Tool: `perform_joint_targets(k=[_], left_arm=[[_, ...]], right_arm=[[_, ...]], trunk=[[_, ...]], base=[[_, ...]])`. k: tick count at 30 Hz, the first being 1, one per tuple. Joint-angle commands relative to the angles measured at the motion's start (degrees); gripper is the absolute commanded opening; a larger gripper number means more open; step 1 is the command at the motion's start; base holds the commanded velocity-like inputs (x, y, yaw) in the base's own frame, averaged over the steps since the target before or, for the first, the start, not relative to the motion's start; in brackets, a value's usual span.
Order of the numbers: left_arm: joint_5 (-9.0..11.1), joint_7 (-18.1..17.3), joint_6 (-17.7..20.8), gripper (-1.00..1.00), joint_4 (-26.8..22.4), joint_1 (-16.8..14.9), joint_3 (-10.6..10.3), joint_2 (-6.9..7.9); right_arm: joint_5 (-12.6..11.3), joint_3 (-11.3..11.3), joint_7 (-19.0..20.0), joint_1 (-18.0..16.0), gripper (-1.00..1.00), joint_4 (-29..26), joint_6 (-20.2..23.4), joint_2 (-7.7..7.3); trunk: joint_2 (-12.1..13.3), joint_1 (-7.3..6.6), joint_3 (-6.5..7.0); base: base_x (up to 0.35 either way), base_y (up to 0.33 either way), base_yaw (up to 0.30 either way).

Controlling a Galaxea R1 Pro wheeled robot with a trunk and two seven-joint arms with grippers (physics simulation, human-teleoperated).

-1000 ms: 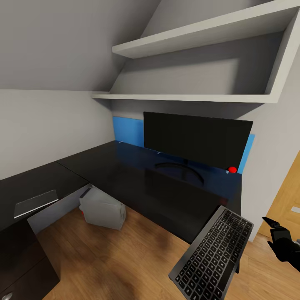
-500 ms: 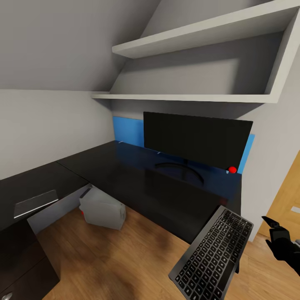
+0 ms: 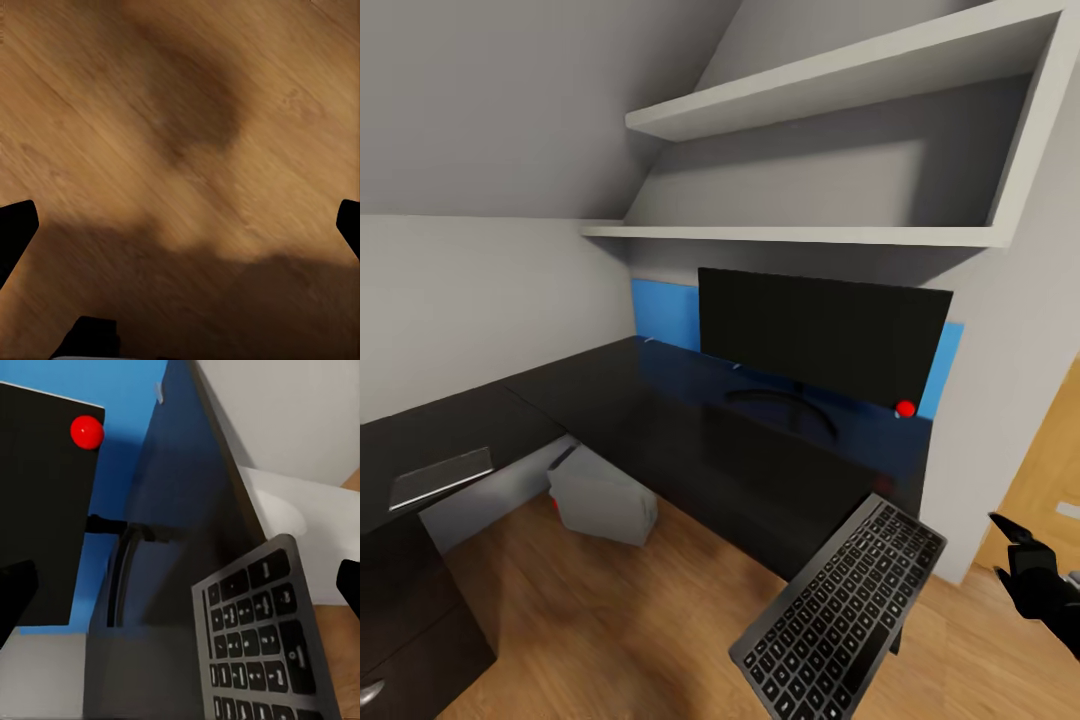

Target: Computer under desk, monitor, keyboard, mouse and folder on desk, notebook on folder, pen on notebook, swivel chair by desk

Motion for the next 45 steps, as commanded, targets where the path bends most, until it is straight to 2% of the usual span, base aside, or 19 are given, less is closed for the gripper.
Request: perform_joint_targets(k=[1,12,21,27,37,45], left_arm=[[0.45,0.43,0.19,1.0,-0.15,0.01,-0.21,0.04],[0.45,0.41,0.19,1.0,-0.08,0.0,-0.23,0.04],[0.52,0.41,0.18,1.0,-0.06,0.01,-0.23,0.04],[0.53,0.38,0.19,1.0,-0.02,0.02,-0.23,0.04],[0.47,0.32,0.19,1.0,0.86,0.01,-0.31,0.03],[0.45,0.32,0.19,1.0,0.98,-0.01,-0.32,-0.01]], right_arm=[[-0.42,-0.11,-0.39,-0.03,1.0,-0.07,0.22,0.01],[-0.38,-0.12,-0.34,-0.03,1.0,-0.07,0.23,-0.05],[-0.38,-0.09,-0.26,-0.03,1.0,-0.07,0.23,-0.01],[-0.32,-0.1,-0.2,-0.03,1.0,-0.07,0.16,0.02],[-0.22,-0.65,-0.16,-0.03,1.0,-0.07,0.14,0.0],[-0.24,-1.16,-0.18,-0.03,1.0,-0.02,0.22,-0.05]], trunk=[[-0.03,0.0,-0.05],[-0.03,0.0,-0.05],[-0.03,0.0,-0.05],[-0.03,0.0,-0.05],[-0.03,0.0,-0.05],[-0.03,0.0,-0.05]], base=[[-0.002,-0.138,0.235],[0.0,-0.226,0.145],[0.0,-0.024,0.011],[-0.026,-0.08,0.188],[-0.131,-0.277,0.229],[-0.194,-0.278,0.053]])
